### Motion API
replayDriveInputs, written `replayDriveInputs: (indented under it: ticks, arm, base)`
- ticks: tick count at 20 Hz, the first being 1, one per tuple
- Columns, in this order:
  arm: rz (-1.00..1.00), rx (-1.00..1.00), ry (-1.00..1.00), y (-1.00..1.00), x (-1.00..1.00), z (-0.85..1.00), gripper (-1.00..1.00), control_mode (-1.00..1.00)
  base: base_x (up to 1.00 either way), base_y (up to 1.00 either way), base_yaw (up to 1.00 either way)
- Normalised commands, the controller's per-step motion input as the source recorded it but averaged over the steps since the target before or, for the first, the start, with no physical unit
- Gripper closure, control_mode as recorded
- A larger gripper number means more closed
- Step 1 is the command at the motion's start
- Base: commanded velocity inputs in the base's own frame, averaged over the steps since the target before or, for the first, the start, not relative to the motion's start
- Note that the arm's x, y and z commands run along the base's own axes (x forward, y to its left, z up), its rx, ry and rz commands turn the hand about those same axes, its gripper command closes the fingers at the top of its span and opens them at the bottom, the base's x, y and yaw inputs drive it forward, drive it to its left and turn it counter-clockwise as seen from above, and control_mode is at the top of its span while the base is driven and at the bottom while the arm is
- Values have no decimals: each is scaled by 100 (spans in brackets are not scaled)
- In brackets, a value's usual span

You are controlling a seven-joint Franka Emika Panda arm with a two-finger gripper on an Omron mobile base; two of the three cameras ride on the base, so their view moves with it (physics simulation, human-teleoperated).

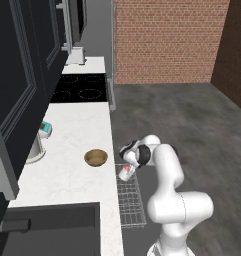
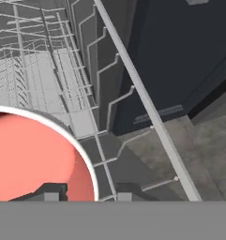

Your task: Pick up the cup and bowl from the counter, place them in the dishwasher, and close the dishwasher door.

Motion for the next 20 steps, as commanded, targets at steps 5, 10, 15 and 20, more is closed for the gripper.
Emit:
replayDriveInputs:
  ticks: [5, 10, 15, 20]
  arm:
    - [0, -2, -12, 9, -7, 5, -100, -100]
    - [0, 0, -14, 34, -1, 42, -100, -100]
    - [0, 0, -14, 29, -6, 63, -100, -100]
    - [0, 0, -10, 34, 0, 41, -100, -100]
  base:
    - [0, 0, 0]
    - [0, 0, 0]
    - [0, 0, 0]
    - [0, 0, 0]
